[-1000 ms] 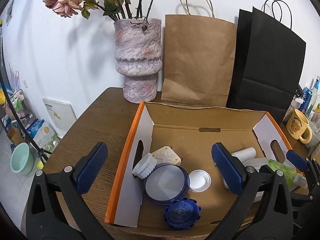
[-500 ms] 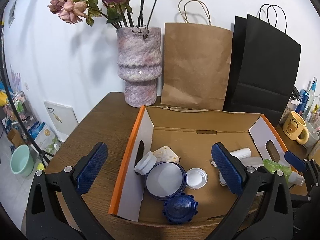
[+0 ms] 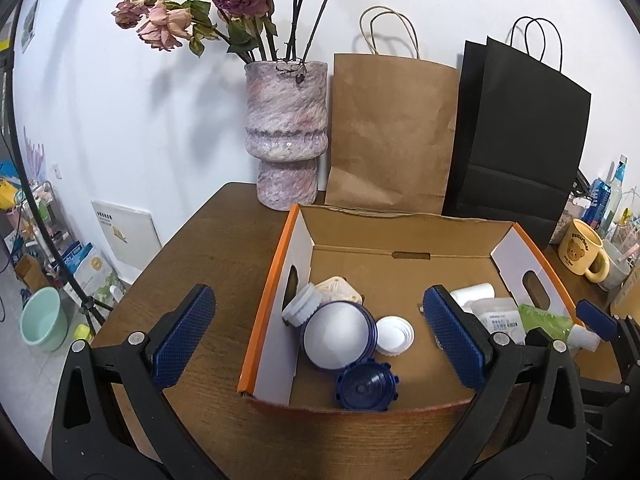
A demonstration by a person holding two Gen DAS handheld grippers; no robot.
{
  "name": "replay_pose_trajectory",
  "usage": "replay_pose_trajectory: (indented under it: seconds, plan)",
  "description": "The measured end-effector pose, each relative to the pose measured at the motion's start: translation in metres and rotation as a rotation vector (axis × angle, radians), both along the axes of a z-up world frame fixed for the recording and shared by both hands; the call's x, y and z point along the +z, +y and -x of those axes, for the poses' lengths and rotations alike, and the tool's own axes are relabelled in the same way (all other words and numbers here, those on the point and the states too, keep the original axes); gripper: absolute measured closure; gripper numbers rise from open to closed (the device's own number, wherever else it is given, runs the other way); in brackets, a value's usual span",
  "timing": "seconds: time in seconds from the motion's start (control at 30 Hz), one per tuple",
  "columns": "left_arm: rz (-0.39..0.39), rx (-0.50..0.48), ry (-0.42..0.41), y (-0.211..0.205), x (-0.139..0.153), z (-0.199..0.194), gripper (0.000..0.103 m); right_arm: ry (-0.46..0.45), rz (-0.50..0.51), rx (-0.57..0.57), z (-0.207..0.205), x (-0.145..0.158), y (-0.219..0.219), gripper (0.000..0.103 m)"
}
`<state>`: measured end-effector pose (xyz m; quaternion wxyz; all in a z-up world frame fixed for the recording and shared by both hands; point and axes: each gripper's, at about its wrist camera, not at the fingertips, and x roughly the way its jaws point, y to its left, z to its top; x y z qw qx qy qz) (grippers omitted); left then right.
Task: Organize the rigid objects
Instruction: 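Move the right tool back from the box toward the purple cap on the table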
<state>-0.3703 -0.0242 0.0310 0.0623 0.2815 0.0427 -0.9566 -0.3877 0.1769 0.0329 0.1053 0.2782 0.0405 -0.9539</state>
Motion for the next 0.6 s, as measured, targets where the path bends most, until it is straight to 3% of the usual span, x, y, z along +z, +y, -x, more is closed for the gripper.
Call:
replay_pose_trajectory:
  seconds: [0.6]
  plan:
    - [0.002, -0.010, -0.004, -0.009, 0.004, -0.057, 0.000, -0.027, 0.020, -0.012, -0.051, 0.006, 0.000, 0.016]
